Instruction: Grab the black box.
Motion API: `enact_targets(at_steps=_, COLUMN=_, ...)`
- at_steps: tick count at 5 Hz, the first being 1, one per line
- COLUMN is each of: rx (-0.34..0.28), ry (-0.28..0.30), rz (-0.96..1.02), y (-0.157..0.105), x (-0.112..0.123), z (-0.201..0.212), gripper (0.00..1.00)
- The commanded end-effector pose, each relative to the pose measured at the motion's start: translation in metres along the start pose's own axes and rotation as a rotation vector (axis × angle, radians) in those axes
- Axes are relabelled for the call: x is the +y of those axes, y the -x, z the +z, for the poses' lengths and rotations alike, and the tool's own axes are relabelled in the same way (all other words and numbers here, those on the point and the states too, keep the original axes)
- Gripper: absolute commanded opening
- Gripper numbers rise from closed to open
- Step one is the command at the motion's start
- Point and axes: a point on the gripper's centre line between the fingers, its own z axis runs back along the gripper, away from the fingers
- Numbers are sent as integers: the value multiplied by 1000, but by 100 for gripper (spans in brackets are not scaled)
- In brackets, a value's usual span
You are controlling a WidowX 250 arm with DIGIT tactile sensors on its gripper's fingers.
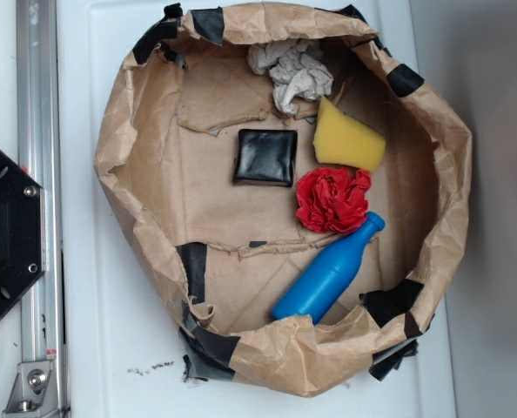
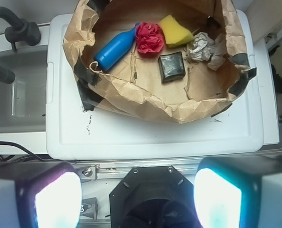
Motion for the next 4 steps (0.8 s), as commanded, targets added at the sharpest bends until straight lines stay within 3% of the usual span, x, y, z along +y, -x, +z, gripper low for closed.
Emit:
enact_targets(at_steps=1, rx=0, ry=0, rz=0, y=0, x=0, z=0, gripper=100)
enact_targets(at_steps=2, rx=-4, ry=-9, rz=54, y=-40, x=15, z=-33, gripper=100)
enact_targets(at_steps=3, rx=-37, ry=43, rz=18, y=-66, x=34, z=-61, gripper=100)
enact_targets(at_steps=4, rx=1, ry=7, rz=30, y=-89, x=49, z=-90, gripper=100)
